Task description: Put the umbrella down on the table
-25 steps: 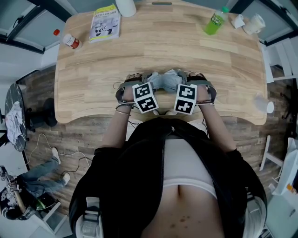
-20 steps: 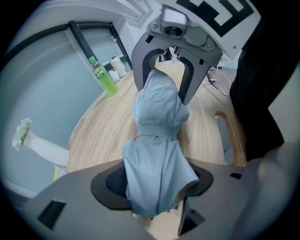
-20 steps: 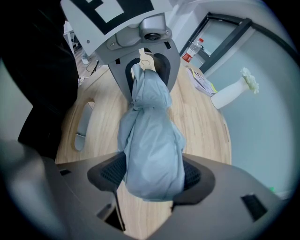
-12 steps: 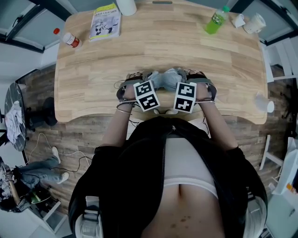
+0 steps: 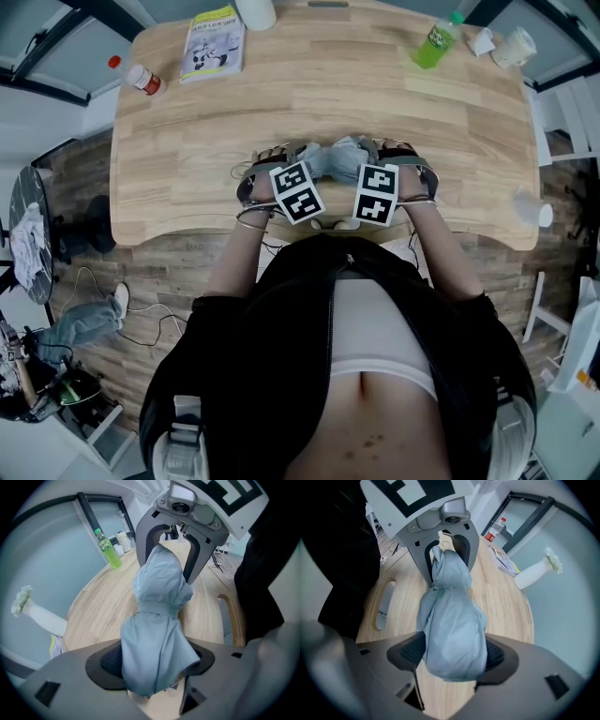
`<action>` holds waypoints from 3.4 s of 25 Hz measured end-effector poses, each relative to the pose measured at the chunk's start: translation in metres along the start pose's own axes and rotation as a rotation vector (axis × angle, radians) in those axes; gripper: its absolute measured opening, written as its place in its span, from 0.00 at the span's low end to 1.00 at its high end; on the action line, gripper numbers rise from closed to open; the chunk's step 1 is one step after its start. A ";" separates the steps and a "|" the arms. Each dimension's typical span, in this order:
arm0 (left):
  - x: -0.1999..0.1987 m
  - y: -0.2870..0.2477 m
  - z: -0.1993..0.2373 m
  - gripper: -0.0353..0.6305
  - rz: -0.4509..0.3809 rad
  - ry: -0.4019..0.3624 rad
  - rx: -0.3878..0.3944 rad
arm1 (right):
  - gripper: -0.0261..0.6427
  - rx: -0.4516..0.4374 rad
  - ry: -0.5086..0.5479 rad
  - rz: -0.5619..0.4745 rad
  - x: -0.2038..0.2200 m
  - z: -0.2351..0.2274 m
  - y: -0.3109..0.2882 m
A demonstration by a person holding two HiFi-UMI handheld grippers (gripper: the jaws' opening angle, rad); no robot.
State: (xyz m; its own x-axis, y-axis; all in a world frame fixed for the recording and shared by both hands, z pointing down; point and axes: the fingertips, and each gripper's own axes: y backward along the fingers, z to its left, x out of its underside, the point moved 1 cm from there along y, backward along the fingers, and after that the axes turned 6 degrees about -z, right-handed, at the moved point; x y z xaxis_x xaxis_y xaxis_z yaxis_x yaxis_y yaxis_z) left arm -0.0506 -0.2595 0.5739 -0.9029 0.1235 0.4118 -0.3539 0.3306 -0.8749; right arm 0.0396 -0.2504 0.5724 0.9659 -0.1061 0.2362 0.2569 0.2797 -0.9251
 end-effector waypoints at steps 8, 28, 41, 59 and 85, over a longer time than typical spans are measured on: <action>0.001 0.007 -0.001 0.53 -0.009 0.006 -0.020 | 0.56 -0.029 0.002 -0.027 0.001 -0.001 0.010; -0.004 0.053 0.012 0.54 -0.072 0.038 -0.132 | 0.56 0.101 -0.104 -0.109 -0.006 -0.027 0.057; -0.030 0.090 0.039 0.54 -0.286 0.139 -0.287 | 0.56 0.318 -0.185 -0.238 -0.022 -0.059 0.098; -0.061 0.154 0.087 0.54 -0.630 0.443 -0.533 | 0.51 0.629 -0.647 -0.682 -0.031 -0.110 0.179; -0.092 0.203 0.092 0.19 -0.907 0.636 -0.529 | 0.15 0.722 -0.795 -0.937 -0.036 -0.117 0.231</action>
State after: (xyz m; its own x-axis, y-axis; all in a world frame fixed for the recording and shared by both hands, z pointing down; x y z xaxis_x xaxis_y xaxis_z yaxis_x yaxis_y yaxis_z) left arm -0.0616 -0.2898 0.3353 -0.0491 0.0363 0.9981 -0.5152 0.8552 -0.0564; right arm 0.0601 -0.2939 0.3148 0.1315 -0.0331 0.9908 0.5266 0.8491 -0.0415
